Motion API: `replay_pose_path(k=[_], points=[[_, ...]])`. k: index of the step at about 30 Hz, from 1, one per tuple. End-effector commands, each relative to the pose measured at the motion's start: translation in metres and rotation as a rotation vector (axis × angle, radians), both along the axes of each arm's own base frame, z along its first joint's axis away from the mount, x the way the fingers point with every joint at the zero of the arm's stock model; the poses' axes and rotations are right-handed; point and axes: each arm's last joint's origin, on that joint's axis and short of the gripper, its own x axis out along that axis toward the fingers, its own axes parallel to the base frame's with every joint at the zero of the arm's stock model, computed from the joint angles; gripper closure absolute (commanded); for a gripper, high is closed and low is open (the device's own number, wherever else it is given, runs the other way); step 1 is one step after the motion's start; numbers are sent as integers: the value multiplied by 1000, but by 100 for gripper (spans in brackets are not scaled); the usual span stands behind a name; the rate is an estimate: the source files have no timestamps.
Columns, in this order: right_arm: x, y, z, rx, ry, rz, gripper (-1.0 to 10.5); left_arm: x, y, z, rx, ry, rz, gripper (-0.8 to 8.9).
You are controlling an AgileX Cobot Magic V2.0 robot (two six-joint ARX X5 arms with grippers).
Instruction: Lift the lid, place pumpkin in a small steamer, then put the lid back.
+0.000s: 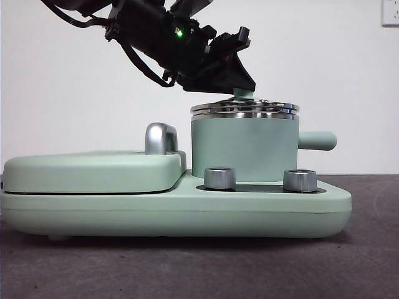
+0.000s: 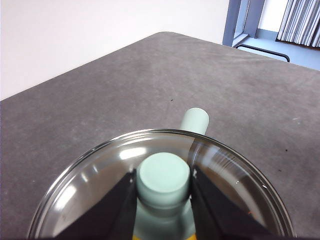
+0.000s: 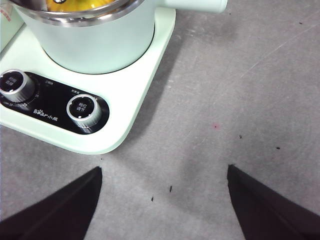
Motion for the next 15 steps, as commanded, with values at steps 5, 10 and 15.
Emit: replay_pose_path(k=[5, 10, 15], points=[[1, 1, 1, 9, 0, -7, 561, 1, -7, 3, -7, -7, -13, 798], [0, 1, 1, 5, 6, -7, 561, 5, -10, -7, 12, 17, -13, 797], [0, 1, 0, 0, 13, -7, 561, 4, -11, -6, 7, 11, -17, 745]])
